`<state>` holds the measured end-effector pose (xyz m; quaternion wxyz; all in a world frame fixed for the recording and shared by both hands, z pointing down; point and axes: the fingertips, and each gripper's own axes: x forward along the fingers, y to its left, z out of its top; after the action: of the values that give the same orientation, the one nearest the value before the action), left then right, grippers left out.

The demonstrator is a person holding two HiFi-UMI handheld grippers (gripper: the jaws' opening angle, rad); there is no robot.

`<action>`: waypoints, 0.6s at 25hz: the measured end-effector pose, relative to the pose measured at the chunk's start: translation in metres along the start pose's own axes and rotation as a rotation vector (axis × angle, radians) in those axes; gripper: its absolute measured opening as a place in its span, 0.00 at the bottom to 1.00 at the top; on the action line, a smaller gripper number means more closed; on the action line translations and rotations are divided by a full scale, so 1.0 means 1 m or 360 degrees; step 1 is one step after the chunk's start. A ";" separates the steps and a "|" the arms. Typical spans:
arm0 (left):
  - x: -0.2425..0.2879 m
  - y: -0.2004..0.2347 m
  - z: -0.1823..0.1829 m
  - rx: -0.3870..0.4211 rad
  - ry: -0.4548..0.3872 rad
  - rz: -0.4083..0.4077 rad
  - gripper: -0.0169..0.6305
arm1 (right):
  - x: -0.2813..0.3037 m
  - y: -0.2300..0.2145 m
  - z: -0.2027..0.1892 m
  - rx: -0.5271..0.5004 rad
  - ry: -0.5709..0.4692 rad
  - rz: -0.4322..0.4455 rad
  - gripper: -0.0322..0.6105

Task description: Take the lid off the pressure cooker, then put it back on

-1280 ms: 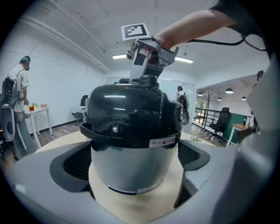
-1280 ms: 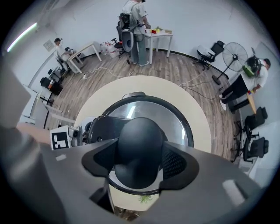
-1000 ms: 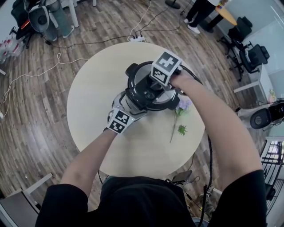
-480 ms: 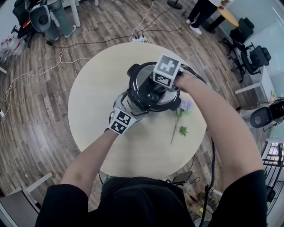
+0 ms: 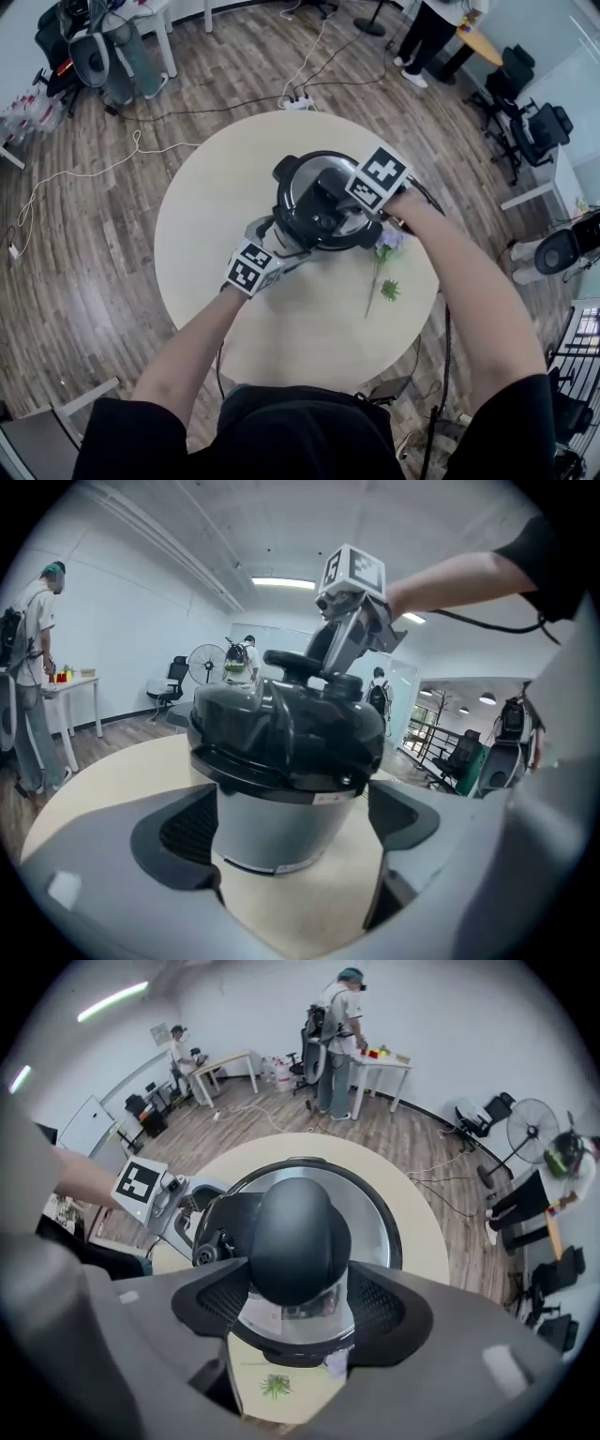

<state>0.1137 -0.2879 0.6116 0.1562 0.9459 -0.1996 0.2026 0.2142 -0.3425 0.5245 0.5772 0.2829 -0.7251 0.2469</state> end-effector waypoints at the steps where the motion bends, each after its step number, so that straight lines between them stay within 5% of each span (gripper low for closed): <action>1: -0.010 -0.001 0.001 -0.0013 -0.0016 0.0002 0.77 | -0.008 -0.001 -0.004 0.0055 -0.0060 0.0003 0.57; 6: -0.076 -0.004 0.019 -0.0144 -0.0249 0.0124 0.44 | -0.045 0.025 -0.054 0.0248 -0.0412 0.0009 0.51; 8: -0.104 -0.009 0.038 -0.0125 -0.0378 0.0187 0.31 | -0.055 0.043 -0.075 0.0321 -0.0611 -0.0089 0.33; 12: -0.151 -0.024 0.087 -0.0035 -0.0626 0.0315 0.06 | -0.081 0.078 -0.100 0.0552 -0.1079 -0.0297 0.26; 15: -0.174 -0.030 0.124 0.0054 -0.0752 0.0396 0.03 | -0.118 0.084 -0.108 0.0700 -0.1461 -0.0523 0.17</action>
<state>0.0207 -0.2537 0.4197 0.0633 0.9377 -0.3417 -0.0028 0.2510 -0.1934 0.4293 0.1587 0.5858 -0.7804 0.1502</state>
